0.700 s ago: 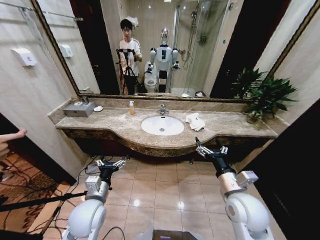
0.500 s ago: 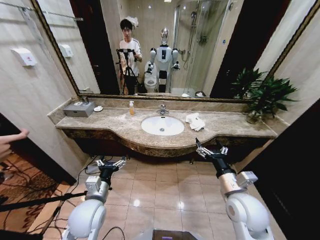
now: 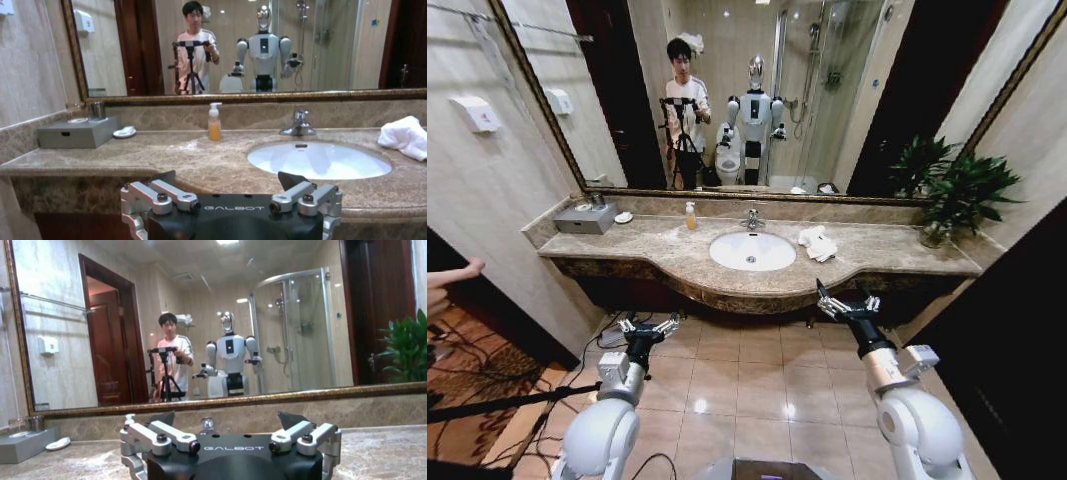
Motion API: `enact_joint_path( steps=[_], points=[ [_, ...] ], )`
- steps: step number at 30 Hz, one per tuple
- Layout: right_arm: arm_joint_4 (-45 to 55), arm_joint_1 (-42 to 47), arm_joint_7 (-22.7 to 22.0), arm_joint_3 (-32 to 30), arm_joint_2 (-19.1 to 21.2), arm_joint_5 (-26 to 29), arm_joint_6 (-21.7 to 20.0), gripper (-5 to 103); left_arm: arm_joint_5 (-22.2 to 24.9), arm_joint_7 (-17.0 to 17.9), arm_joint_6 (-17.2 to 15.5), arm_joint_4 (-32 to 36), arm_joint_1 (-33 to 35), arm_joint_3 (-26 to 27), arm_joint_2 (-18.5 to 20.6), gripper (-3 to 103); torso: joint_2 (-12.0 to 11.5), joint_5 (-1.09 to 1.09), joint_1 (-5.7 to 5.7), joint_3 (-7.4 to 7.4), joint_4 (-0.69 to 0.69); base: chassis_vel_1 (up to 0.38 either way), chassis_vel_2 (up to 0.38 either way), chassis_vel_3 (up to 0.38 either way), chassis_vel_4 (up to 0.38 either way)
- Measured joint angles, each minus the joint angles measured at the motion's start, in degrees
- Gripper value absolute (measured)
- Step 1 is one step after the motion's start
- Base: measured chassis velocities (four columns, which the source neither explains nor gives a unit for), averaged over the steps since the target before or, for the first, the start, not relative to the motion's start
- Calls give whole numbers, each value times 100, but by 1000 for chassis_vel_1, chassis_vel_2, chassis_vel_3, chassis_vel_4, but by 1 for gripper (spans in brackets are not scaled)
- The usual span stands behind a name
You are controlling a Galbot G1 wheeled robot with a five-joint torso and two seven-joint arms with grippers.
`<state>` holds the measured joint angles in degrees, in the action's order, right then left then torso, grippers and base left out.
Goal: Pick up the towel from the sink counter and wipe the mirror surface.
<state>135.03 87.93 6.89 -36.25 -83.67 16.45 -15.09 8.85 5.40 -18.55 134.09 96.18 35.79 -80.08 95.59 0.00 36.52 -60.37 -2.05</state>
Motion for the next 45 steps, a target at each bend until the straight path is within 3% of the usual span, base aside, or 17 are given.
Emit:
enact_joint_path(
  steps=[45],
  points=[
    [-162,-75,266,-28,-31,-16,33,100,0,0,0,0,0,0,0,100,0,-1,0,0,0,-15,14,15,-15]
  ],
)
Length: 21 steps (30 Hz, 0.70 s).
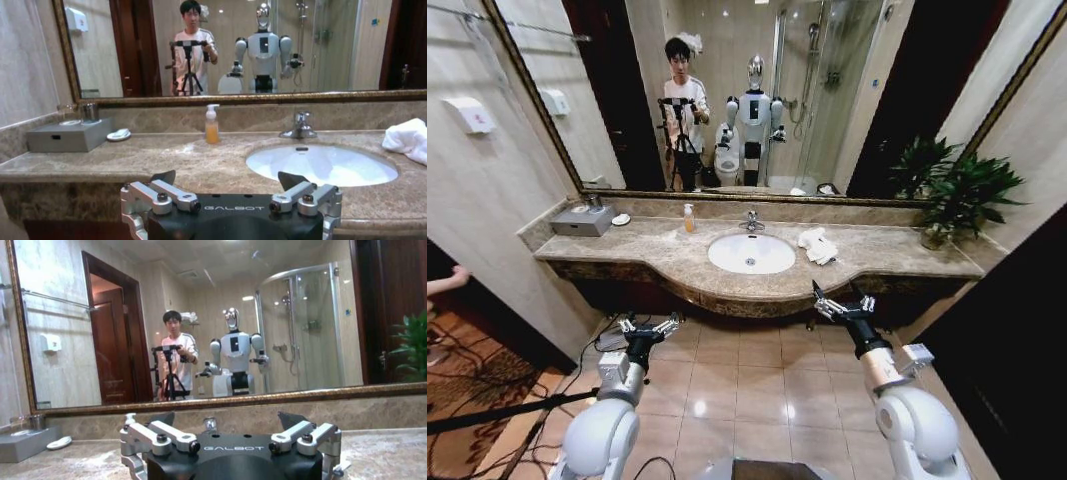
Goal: Pick up the towel from the sink counter and wipe the mirror surface.
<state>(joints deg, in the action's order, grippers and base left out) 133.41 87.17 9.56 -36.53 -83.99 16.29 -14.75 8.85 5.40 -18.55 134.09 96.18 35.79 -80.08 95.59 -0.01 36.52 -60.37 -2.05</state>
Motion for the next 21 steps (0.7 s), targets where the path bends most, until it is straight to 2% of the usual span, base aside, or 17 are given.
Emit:
enact_joint_path(
  steps=[13,21],
  points=[
    [-73,-13,9,26,27,-24,-2,100,0,0,0,0,0,0,0,100,0,1,-1,0,-1,-93,98,94,-97],
    [-172,-71,10,57,35,-42,-9,100,0,0,0,0,0,0,0,100,0,2,1,0,0,-143,155,160,-162]
  ],
)
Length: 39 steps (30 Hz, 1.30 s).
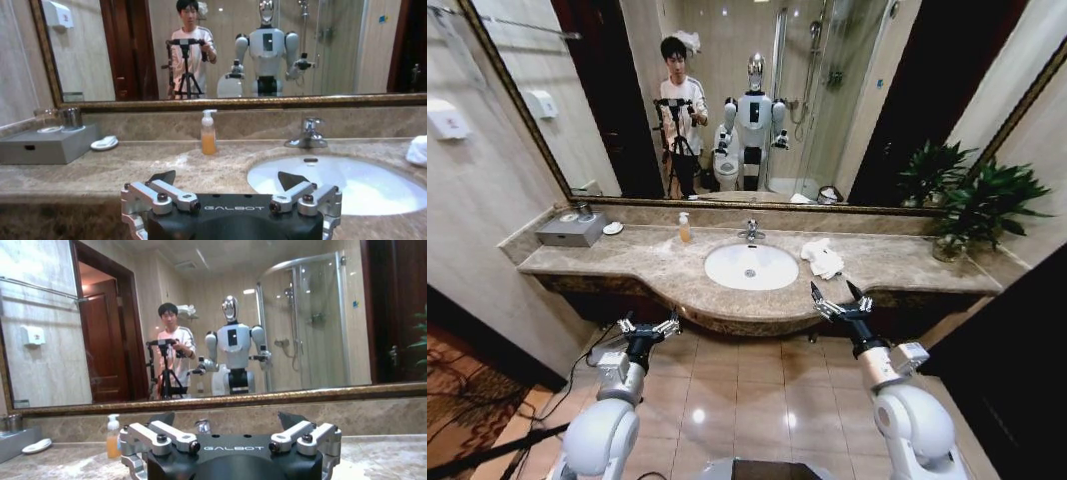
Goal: Pick up the towel from the sink counter and wipe the mirror surface.
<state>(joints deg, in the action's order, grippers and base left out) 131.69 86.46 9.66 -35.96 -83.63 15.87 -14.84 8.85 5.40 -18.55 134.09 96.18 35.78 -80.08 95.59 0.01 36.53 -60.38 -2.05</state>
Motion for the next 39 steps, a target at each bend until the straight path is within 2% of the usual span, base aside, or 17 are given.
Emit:
enact_joint_path(
  steps=[4,9,14,19,27,30,31,33,39],
  points=[
    [-31,-23,5,33,-16,-40,-16,100,0,0,0,0,0,1,0,100,0,0,0,0,-2,-190,183,191,-189],
    [-63,-73,3,56,-23,-61,-44,100,0,0,0,0,0,0,0,100,0,-3,-1,1,2,-185,164,169,-192],
    [-101,-102,-14,63,-15,-97,-73,100,0,0,0,0,1,0,0,100,0,-1,-2,1,-2,-162,168,178,-164],
    [-237,-157,-30,74,10,-162,-96,100,0,0,0,0,0,0,0,100,0,-1,-1,1,1,-170,152,152,-176],
    [-764,-437,-314,132,122,-396,-236,100,0,0,0,0,0,0,0,100,-1,0,2,0,-1,-144,152,156,-136],
    [-991,-586,-379,130,258,-550,-448,100,0,0,0,0,-1,0,0,100,-1,0,4,-1,-1,-45,54,42,-77],
    [-1077,-658,-451,127,335,-601,-586,100,0,0,0,0,-1,0,0,100,-1,0,3,-1,3,0,0,0,0],
    [-1297,-871,-581,113,575,-635,-995,100,0,0,0,0,1,0,0,100,0,0,-5,1,1,26,-17,-22,15],
    [-1769,-1346,-734,144,894,-609,-1346,100,0,0,0,0,2,0,0,100,2,0,-6,2,0,17,-11,-14,10]
  ],
)
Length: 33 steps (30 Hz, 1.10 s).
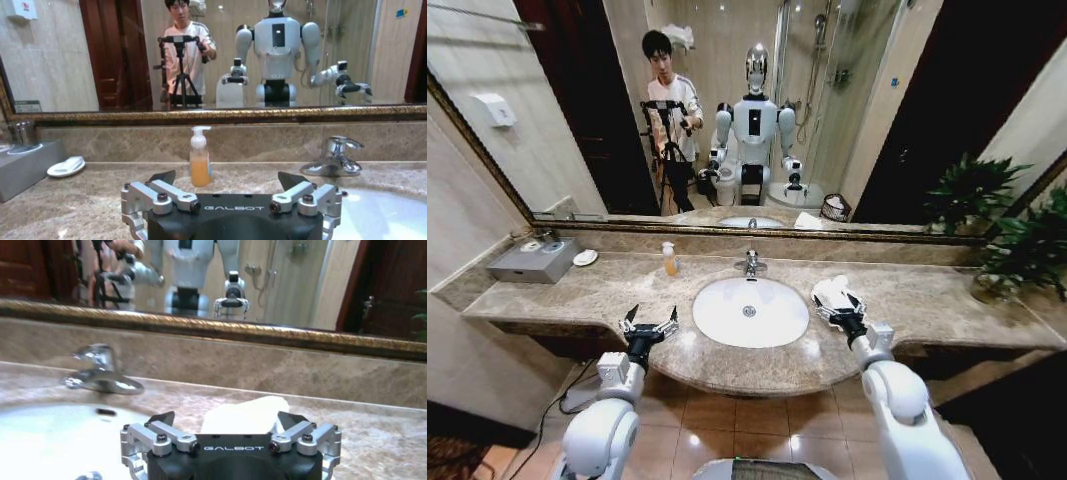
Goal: Pick up the towel from the sink counter and wipe the mirror surface.
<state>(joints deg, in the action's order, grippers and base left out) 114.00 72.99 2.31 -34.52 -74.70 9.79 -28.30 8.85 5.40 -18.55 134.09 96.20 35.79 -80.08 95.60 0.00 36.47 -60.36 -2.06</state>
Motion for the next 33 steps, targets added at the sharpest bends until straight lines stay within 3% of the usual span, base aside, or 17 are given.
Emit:
enact_joint_path(
  steps=[10,21,28,31,32,33],
  points=[
    [-1067,-914,-135,228,188,190,-574,100,0,0,0,0,-2,0,0,100,-1,-1,7,-2,2,0,0,0,0],
    [-2290,-1559,-188,453,21,51,-561,100,0,0,0,0,-2,0,0,100,-2,0,5,-2,0,0,0,0,0],
    [-2510,-1702,-308,475,-62,133,-516,101,0,0,0,0,-2,0,0,100,-1,-2,5,-1,0,0,0,0,0],
    [-2545,-1714,-372,476,-76,206,-490,96,0,0,0,0,-2,0,0,100,-1,-1,5,-1,0,0,0,0,0],
    [-2540,-1705,-385,476,-76,227,-457,85,0,0,0,0,-2,0,0,100,-1,-1,5,-1,0,0,0,0,0],
    [-2520,-1692,-392,477,-76,238,-446,85,0,0,0,0,-2,0,0,100,-1,-1,5,-1,0,0,0,0,0]
  ],
)
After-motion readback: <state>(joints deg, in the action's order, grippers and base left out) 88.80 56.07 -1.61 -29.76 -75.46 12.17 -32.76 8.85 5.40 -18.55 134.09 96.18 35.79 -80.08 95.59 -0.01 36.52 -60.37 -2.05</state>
